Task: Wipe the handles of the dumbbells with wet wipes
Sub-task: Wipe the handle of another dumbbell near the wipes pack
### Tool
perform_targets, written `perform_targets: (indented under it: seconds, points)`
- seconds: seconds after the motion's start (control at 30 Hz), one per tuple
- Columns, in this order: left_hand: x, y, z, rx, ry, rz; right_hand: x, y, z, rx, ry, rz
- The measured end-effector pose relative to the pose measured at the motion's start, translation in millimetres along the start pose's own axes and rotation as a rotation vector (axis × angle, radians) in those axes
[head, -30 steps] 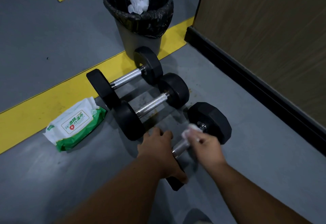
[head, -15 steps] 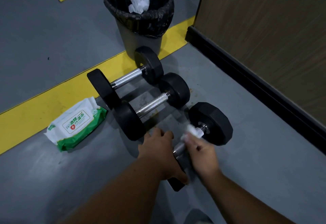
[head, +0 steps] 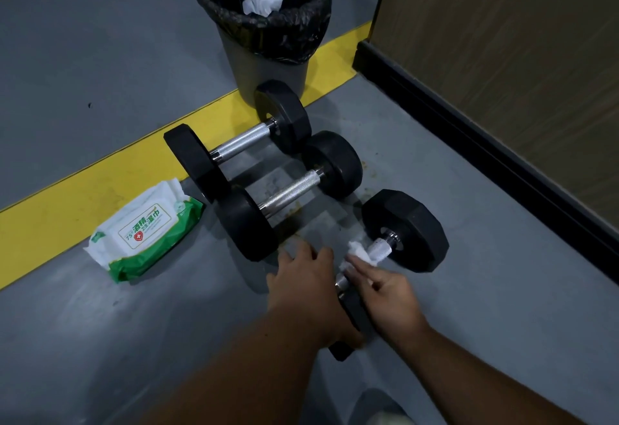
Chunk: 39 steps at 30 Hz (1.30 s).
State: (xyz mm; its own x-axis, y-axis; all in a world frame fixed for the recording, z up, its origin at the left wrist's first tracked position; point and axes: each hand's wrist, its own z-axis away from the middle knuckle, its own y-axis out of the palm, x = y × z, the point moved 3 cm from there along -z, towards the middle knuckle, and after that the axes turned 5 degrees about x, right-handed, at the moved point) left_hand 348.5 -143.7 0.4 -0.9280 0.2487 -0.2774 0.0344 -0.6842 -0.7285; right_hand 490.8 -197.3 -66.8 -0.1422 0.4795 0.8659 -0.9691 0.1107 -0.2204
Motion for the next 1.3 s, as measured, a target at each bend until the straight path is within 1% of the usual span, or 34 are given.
perform_targets:
  seconds: [0.03, 0.1, 0.13, 0.17, 0.2, 0.23, 0.27, 0.3, 0.33, 0.37, 0.4, 0.5, 0.53, 0.57, 0.6, 0.7, 0.73, 0.77, 0.83, 0.87, 0.9, 0.93, 1.0, 1.03, 1.07, 1.1, 1.13, 1.23, 1.3]
  points:
    - [-0.2, 1.1, 0.4, -0.001, -0.001, -0.007, 2.2, -8.8, -4.4, 0.001, 0.000, 0.020]
    - [-0.5, 2.4, 1.0, -0.008, 0.001, -0.018, 8.6, -26.5, -9.4, -0.109, -0.001, 0.036]
    - [-1.1, 3.0, 1.8, -0.007, 0.003, -0.021, 9.6, -29.5, -7.9, -0.180, -0.003, -0.010]
    - [-1.8, 3.6, 2.9, -0.004, 0.006, -0.022, 9.6, -26.2, -4.6, -0.213, 0.001, -0.079]
    - [-2.9, 4.1, 4.0, -0.001, 0.009, -0.024, 9.3, -17.2, 1.4, -0.196, 0.014, -0.146]
    - [-4.1, 4.6, 4.9, -0.006, 0.012, -0.027, 10.2, -5.2, 9.1, -0.128, 0.042, -0.176]
    - [-4.8, 4.9, 5.6, -0.019, 0.014, -0.030, 8.0, 7.8, 15.3, -0.025, 0.074, -0.148]
    - [-5.3, 5.2, 5.9, -0.035, 0.015, -0.030, 7.0, 15.4, 19.8, 0.066, 0.097, -0.070]
    - [-5.7, 5.5, 6.1, -0.047, 0.015, -0.032, 6.6, 15.4, 18.0, 0.105, 0.088, 0.028]
    - [-6.1, 6.1, 6.3, -0.048, 0.017, -0.037, 7.9, 11.2, 12.0, 0.083, 0.055, 0.085]
    - [-6.8, 6.9, 6.8, -0.041, 0.019, -0.045, 6.5, 3.0, 4.4, 0.024, 0.042, 0.055]
    - [-9.6, 9.1, 9.3, -0.015, 0.017, -0.073, 8.0, -17.0, -6.9, -0.231, 0.027, -0.123]
    - [-10.9, 10.0, 10.4, -0.011, 0.014, -0.079, 5.3, -16.0, -4.6, -0.269, 0.021, -0.169]
    - [-12.2, 11.2, 11.4, -0.008, 0.012, -0.082, 2.2, -11.1, 0.9, -0.262, 0.021, -0.229]
    - [-13.7, 11.9, 12.6, -0.008, 0.013, -0.084, 0.3, -4.7, 8.2, -0.219, 0.026, -0.257]
    - [-15.9, 13.8, 14.4, -0.034, 0.022, -0.085, 0.4, 1.7, 17.8, -0.009, 0.019, -0.171]
    - [-16.3, 15.1, 15.2, -0.038, 0.025, -0.085, 3.0, -5.0, 14.5, 0.004, 0.011, -0.139]
    - [-16.9, 16.9, 15.8, -0.039, 0.027, -0.087, 6.2, -13.9, 9.5, -0.032, -0.003, -0.139]
    - [-19.6, 20.5, 18.2, -0.053, 0.027, -0.092, 7.8, -29.9, 1.5, -0.199, -0.005, -0.187]
    - [-21.4, 22.2, 20.2, -0.067, 0.025, -0.095, 6.4, -29.9, 1.8, -0.247, 0.004, -0.226]
    - [-23.7, 23.4, 22.4, -0.078, 0.024, -0.100, 3.0, -24.2, 5.2, -0.249, 0.019, -0.271]
    - [-26.9, 25.6, 25.0, -0.084, 0.024, -0.108, -0.8, -16.1, 11.1, -0.213, 0.031, -0.321]
    - [-33.2, 31.3, 29.4, -0.105, 0.029, -0.121, -8.0, -1.8, 23.7, -0.065, 0.047, -0.356]
    - [-35.0, 33.8, 31.0, -0.130, 0.033, -0.127, -9.1, -0.6, 26.9, 0.006, 0.044, -0.333]
    - [-36.1, 35.6, 32.3, -0.154, 0.034, -0.133, -7.3, -4.1, 25.8, 0.043, 0.040, -0.298]
    - [-36.8, 37.4, 33.4, -0.167, 0.033, -0.136, -7.1, -11.4, 20.0, 0.032, 0.024, -0.261]
    - [-37.6, 39.1, 34.0, -0.161, 0.032, -0.139, -4.1, -19.9, 15.0, -0.017, 0.020, -0.240]
    - [-39.8, 36.1, 34.1, -0.107, 0.026, -0.164, -3.1, -32.0, 6.2, -0.225, 0.025, -0.237]
    - [-33.8, 28.6, 31.9, -0.075, 0.025, -0.121, -7.5, -21.4, 13.2, -0.240, 0.026, -0.319]
